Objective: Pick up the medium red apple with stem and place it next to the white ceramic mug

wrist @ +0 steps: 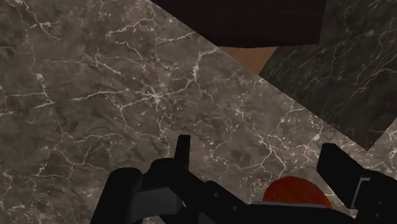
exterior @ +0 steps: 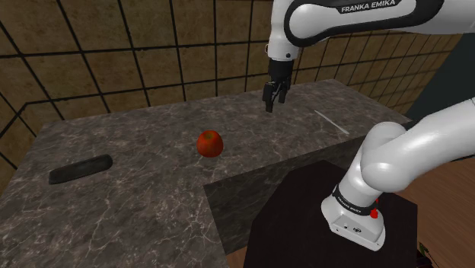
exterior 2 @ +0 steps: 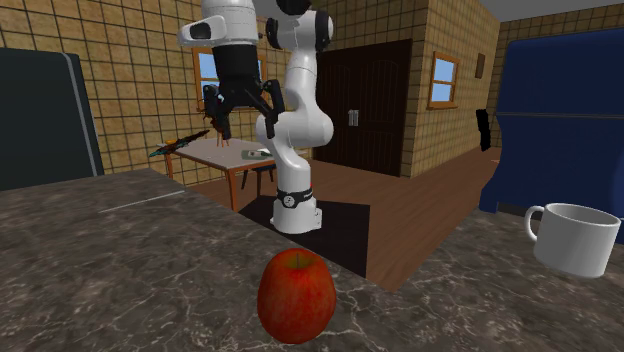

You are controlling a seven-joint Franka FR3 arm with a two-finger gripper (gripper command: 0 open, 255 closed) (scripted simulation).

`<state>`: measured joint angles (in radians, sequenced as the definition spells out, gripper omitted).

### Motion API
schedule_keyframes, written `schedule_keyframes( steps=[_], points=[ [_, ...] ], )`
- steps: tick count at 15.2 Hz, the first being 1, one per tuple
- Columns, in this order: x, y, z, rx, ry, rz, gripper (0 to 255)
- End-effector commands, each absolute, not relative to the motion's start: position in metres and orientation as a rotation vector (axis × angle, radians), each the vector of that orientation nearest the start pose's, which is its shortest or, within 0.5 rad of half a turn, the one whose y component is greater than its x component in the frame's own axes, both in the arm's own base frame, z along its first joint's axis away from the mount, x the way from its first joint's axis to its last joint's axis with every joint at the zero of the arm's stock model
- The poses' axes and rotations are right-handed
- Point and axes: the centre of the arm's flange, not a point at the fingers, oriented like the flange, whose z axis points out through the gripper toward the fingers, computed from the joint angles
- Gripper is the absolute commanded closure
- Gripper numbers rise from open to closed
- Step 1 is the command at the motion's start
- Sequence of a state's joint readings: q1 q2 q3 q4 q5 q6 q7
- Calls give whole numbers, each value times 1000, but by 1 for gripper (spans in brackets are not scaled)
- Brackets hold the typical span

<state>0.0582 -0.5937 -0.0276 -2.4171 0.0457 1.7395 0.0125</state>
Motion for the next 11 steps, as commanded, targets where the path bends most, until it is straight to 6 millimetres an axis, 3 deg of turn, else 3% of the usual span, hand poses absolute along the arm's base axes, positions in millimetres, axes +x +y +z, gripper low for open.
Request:
schedule_keyframes(
  steps=[1,11],
  points=[
    [382,31,504,-3086,-87,109,0],
    [470,114,462,-3094,-406,12,0]
  ],
)
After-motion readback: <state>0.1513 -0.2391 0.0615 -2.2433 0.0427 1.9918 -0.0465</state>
